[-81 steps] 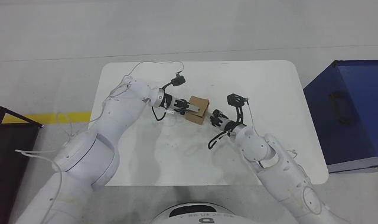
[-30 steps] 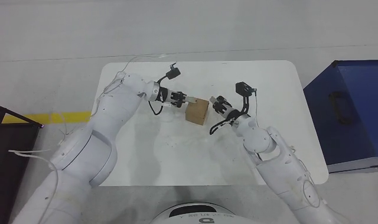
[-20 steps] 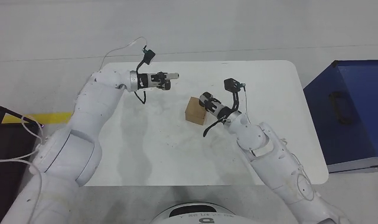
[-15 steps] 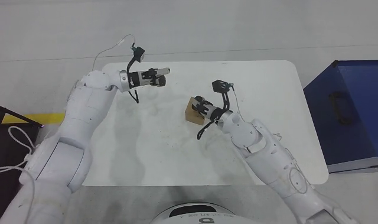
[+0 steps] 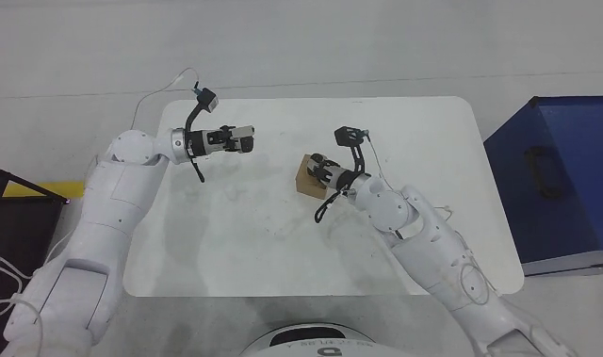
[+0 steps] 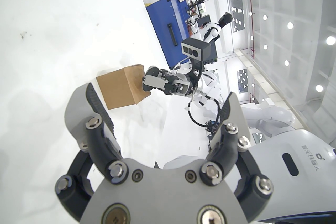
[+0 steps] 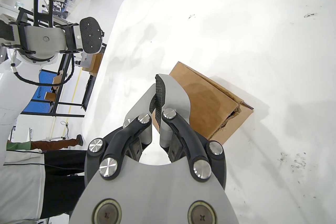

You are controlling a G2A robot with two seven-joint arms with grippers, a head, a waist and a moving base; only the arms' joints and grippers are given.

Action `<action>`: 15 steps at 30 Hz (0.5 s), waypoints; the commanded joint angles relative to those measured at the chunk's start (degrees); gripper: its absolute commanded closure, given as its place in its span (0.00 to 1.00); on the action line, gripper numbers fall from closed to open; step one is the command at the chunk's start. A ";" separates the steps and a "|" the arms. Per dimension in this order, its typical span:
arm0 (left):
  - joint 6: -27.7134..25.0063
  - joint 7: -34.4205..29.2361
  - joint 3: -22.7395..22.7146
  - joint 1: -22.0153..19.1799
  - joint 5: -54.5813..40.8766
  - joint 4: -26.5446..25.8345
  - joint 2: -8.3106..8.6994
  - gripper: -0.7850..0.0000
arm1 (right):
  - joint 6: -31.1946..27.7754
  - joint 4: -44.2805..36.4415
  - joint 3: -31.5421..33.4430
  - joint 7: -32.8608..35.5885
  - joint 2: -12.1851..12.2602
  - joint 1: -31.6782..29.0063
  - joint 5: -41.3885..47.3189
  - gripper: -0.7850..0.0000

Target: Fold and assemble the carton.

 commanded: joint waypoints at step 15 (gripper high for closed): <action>1.04 0.24 -0.08 0.65 1.46 -1.94 0.18 0.00 | 0.77 -0.14 8.31 -12.64 -0.39 -3.62 11.87 1.00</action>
